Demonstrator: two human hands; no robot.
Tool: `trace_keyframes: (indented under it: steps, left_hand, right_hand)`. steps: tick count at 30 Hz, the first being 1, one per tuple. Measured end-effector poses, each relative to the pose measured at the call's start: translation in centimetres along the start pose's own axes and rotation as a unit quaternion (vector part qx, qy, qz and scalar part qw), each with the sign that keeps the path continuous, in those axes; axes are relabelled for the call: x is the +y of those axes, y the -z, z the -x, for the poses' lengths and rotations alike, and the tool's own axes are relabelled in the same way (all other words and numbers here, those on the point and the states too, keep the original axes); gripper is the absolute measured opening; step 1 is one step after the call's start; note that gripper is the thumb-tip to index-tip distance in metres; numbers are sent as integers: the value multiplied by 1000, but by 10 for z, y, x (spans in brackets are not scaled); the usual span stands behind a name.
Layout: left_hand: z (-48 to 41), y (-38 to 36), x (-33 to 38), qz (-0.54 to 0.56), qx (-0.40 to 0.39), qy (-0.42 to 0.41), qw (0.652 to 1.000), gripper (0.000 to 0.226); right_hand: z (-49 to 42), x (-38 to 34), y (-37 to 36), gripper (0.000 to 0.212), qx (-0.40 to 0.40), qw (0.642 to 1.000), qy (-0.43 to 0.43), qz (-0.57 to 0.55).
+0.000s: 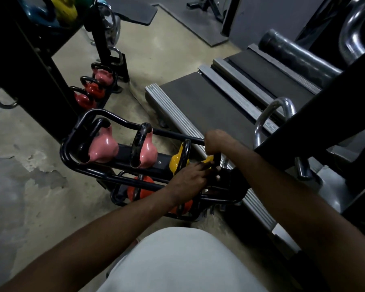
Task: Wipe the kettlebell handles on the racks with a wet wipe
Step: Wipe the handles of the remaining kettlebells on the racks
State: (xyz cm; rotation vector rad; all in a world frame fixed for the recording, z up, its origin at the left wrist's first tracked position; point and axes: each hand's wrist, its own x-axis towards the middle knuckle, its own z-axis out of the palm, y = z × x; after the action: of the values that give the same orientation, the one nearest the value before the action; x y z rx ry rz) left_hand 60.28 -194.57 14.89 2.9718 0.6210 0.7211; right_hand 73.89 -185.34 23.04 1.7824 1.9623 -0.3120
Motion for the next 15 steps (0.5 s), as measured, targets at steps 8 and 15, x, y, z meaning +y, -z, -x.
trace_keyframes:
  steps: [8,15]
  left_hand:
    - [4,-7,-3,63,-47,44,996,26]
    - [4,12,1,86,-47,66,993,37]
  right_hand:
    - [1,24,-6,21,58,983,-80,-153]
    - [37,38,-61,22,157,795,-156,-565]
